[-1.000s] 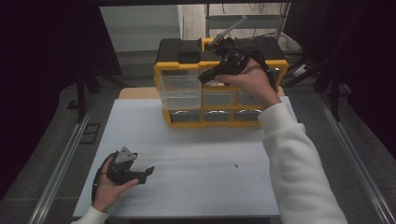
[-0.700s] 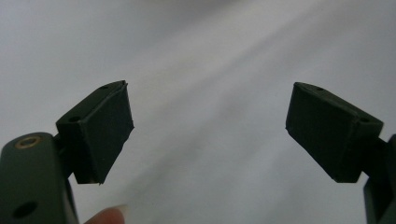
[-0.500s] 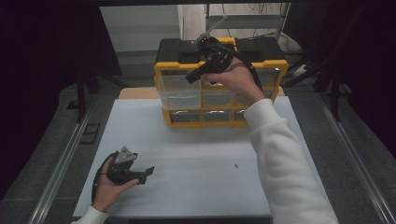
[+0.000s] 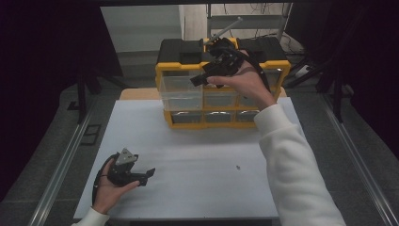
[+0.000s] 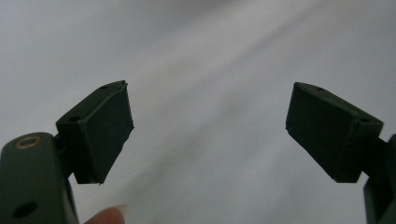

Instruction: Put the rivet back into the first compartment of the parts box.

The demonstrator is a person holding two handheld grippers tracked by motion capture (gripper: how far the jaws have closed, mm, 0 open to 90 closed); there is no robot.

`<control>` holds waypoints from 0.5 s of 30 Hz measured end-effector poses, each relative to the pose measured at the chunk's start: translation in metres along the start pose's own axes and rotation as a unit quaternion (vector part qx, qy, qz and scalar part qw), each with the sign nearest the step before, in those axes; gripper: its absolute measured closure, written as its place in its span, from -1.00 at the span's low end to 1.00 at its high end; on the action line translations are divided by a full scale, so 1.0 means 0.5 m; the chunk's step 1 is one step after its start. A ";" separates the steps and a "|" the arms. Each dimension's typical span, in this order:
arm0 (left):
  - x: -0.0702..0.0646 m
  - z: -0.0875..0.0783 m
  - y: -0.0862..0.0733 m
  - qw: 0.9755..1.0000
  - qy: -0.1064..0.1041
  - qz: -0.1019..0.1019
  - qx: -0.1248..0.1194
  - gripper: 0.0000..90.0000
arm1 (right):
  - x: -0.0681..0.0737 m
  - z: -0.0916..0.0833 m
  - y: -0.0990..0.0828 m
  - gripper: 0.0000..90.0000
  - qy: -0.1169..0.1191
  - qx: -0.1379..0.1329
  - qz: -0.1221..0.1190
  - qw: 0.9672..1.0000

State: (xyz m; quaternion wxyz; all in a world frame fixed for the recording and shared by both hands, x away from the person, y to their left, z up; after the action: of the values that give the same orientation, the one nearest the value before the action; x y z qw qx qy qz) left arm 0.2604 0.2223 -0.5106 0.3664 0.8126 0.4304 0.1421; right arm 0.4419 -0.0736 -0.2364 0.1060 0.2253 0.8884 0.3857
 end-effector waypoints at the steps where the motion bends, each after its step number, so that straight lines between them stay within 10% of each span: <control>1: 0.000 0.000 0.000 1.000 0.000 0.000 0.000 -0.66 | -0.002 -0.006 -0.005 -0.36 -0.001 -0.003 -0.001 1.000; 15: -0.004 -0.002 0.001 1.000 0.001 0.007 -0.001 -0.66 | 0.014 -0.044 -0.125 -0.41 -0.025 -0.004 -0.017 1.000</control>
State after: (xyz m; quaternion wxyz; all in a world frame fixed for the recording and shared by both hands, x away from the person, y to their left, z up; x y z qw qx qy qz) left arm 0.2592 0.2210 -0.5096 0.3660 0.8150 0.4249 0.1460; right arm 0.4079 -0.1218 -0.2670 0.1354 0.2197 0.8877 0.3813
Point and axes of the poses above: each handheld gripper's, and its own axes: z roughly forward along the jaws, y roughly out of its top, x roughly to its left, the point moved 1 cm from there along z, roughly forward along the jaws, and after that the axes turned 3 degrees about -y, right-handed, at the moved point
